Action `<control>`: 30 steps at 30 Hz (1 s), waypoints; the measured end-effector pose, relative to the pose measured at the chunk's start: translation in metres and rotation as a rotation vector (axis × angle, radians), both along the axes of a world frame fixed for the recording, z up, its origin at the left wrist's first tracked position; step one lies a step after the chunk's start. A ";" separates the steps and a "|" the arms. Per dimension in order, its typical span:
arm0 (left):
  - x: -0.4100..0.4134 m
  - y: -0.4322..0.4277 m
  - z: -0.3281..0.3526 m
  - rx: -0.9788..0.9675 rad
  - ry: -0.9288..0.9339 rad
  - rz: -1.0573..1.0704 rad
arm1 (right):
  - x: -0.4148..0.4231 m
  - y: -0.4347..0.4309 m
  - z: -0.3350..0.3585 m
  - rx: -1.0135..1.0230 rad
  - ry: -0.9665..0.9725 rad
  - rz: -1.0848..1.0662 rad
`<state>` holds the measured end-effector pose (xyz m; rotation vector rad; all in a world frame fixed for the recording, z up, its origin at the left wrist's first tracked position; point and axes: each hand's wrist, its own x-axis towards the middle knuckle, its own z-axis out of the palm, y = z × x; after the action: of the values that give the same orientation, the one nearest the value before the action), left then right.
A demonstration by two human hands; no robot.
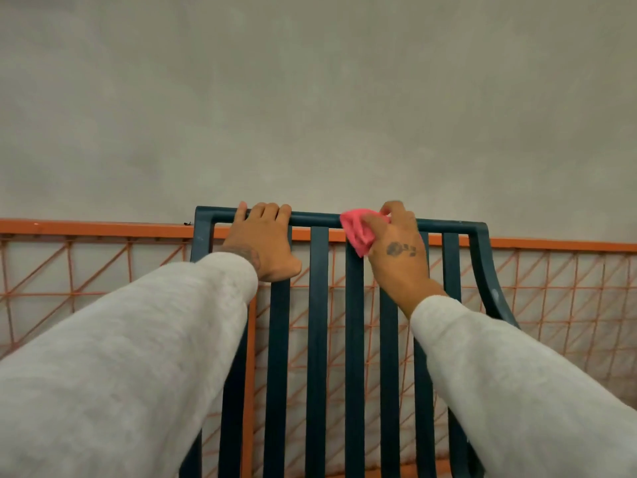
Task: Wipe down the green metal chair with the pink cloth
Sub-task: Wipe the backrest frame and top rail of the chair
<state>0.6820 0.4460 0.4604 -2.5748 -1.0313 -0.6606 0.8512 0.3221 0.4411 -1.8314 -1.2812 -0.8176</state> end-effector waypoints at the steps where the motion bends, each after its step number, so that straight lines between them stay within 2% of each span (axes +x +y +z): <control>1: 0.000 0.000 0.000 0.001 -0.001 0.003 | -0.001 0.002 0.005 0.081 0.074 0.033; 3: 0.002 -0.001 0.000 0.010 0.003 0.006 | -0.003 0.014 0.015 0.143 0.154 0.058; 4: 0.002 -0.001 0.001 0.004 0.006 0.010 | -0.009 0.022 0.019 0.081 0.131 0.022; 8: 0.001 0.001 0.001 -0.010 0.016 0.005 | -0.027 0.043 0.014 -0.082 -0.072 0.036; 12: -0.002 0.004 0.004 -0.021 0.029 -0.014 | 0.007 0.022 0.014 -0.158 -0.193 0.048; 18: 0.000 -0.001 0.011 -0.046 0.059 -0.009 | 0.087 -0.020 0.030 -0.259 -0.022 -0.321; 21: -0.001 -0.001 0.013 -0.070 0.079 -0.003 | 0.081 -0.020 0.038 -0.271 0.025 -0.377; 23: 0.000 -0.006 0.016 -0.092 0.089 0.009 | 0.066 -0.013 0.034 -0.227 0.022 -0.313; 26: 0.001 -0.011 0.019 -0.092 0.095 0.018 | 0.028 -0.008 0.018 -0.146 0.015 -0.040; 30: -0.003 -0.011 0.019 -0.086 0.102 0.011 | -0.002 -0.002 -0.033 -0.262 -0.183 0.099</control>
<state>0.6791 0.4346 0.4799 -2.6433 -1.0617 -0.4870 0.8496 0.3198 0.4076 -1.9101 -1.6489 -0.8082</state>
